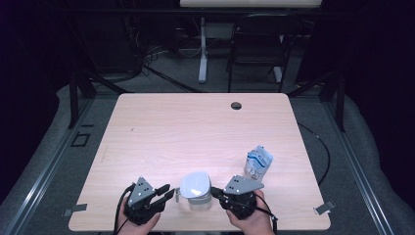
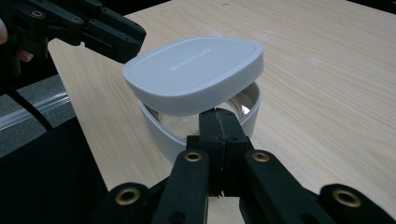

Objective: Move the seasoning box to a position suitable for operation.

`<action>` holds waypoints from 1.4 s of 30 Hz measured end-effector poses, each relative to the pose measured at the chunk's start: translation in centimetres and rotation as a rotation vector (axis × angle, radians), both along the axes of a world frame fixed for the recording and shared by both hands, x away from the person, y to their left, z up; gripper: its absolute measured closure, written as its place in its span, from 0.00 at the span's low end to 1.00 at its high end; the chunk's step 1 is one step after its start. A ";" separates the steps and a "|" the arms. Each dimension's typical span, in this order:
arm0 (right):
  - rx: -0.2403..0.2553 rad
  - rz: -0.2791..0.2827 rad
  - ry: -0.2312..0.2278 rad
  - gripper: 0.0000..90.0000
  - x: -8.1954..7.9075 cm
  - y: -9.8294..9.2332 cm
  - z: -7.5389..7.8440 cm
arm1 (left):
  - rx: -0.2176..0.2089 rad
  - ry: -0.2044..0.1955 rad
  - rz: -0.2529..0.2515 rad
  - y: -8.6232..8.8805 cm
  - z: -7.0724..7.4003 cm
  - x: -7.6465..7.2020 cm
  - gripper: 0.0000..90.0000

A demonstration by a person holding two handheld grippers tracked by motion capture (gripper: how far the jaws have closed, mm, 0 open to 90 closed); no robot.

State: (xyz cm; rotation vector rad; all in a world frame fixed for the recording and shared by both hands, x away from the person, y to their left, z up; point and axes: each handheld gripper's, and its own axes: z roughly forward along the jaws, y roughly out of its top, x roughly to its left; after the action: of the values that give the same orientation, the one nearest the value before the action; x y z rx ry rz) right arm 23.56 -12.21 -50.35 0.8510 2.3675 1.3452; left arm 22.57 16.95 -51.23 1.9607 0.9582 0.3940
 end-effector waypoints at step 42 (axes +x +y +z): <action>0.027 0.015 -0.012 1.00 0.2 0.9 1.2 | -0.020 -0.009 0.064 2.6 -0.4 0.0 0.67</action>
State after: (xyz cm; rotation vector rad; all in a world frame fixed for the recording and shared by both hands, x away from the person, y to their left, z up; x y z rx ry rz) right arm 23.79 -11.35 -49.17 0.8318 2.3558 1.3872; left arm 22.58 19.51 -51.59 1.9121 1.0173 0.4275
